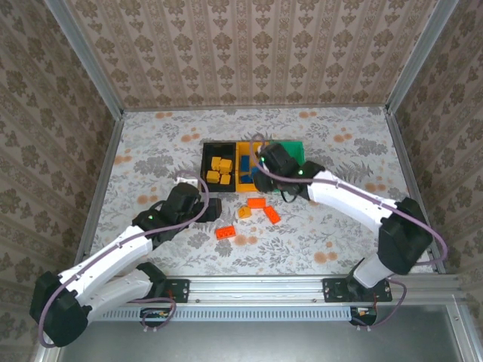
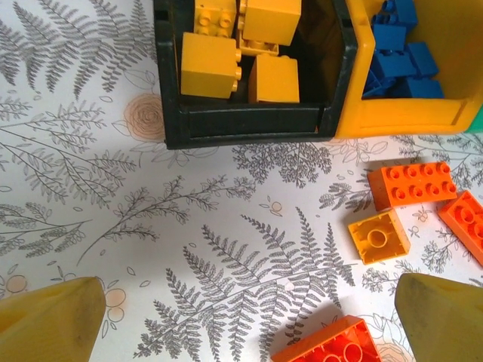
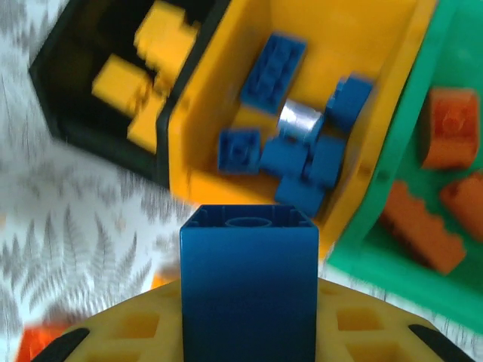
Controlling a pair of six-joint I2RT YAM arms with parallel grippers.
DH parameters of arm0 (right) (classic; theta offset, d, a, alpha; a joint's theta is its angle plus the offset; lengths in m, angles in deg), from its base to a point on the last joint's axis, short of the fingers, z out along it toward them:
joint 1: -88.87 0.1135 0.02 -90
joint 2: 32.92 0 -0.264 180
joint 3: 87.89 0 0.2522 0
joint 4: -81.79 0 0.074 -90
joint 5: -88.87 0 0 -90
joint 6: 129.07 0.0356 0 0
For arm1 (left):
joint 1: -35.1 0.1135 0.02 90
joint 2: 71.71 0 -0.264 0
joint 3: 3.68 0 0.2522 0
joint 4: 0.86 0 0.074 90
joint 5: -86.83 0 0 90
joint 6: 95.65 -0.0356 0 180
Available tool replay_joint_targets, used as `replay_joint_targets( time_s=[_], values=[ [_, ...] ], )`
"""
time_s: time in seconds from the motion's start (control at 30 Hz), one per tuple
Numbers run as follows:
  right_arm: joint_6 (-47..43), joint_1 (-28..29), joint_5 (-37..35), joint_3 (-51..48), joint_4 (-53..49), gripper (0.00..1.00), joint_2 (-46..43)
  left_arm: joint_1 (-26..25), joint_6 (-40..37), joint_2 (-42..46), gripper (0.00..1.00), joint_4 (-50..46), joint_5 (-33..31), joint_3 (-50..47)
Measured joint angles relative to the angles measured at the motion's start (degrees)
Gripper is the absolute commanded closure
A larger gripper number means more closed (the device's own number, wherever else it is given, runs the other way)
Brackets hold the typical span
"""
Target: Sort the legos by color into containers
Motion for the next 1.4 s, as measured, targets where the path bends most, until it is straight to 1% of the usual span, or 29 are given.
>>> replay_joint_targets(
  time_s=[0.17, 0.33, 0.4, 0.53, 0.6, 0.67, 0.77, 0.97, 1.07, 1.13, 1.2, 1.3, 1.4],
  values=[
    [0.72, -2.54, -0.26, 13.7, -1.09, 0.74, 13.51, -0.07, -0.66, -1.55, 0.0, 0.02, 1.6, -0.48],
    [1.46, -3.19, -0.28, 19.74, -3.61, 0.7, 22.64, -0.68, -1.7, -3.04, 0.0, 0.04, 3.1, -0.52],
    [1.66, -3.21, -0.28, 20.7, -4.46, 0.64, 24.63, -1.25, -2.23, -4.31, 0.0, 0.04, 3.63, -0.52],
    [2.29, -3.21, -0.2, 21.16, -5.11, 0.46, 25.75, -2.08, -3.15, -7.87, 0.0, 0.28, 5.11, -0.52],
    [2.36, -3.19, -0.09, 21.42, -4.94, 0.39, 25.73, -2.47, -3.69, -9.46, 0.0, 0.83, 5.73, -0.46],
    [2.38, -3.17, -0.02, 21.38, -4.52, 0.34, 25.49, -3.1, -4.28, -11.41, 0.0, 1.36, 6.27, 0.02],
    [2.97, -3.17, 0.09, 18.88, -2.4, 0.29, 23.06, -4.26, -5.49, -14.93, 0.0, 2.1, 6.8, 2.21],
    [4.85, -3.17, 0.2, 6.91, 2.45, 0.27, 10.23, -6.99, -7.8, -24.41, 0.01, 5.6, 7.65, 8.44],
    [5.64, -3.17, 0.15, 2.75, 4.17, 0.27, 5.22, -8.7, -8.81, -30.25, 0.03, 6.8, 7.78, 11.78],
    [6.01, -3.17, 0.13, 0.28, 5.14, 0.26, 2.75, -9.57, -9.31, -33.59, 0.07, 7.37, 7.65, 13.66],
    [6.21, -3.26, 0.07, -1.73, 5.57, 0.26, 1.03, -10.14, -9.73, -36.5, 0.12, 7.69, 7.32, 15.26],
    [6.34, -3.56, -0.07, -4.37, 6.16, 0.26, -1.11, -10.21, -9.81, -39.56, 0.23, 7.76, 6.29, 16.85],
    [6.36, -3.96, -0.07, -6.16, 6.47, 0.26, -3.17, -10.19, -9.62, -41.46, 0.26, 7.69, 5.35, 17.79]
  ],
)
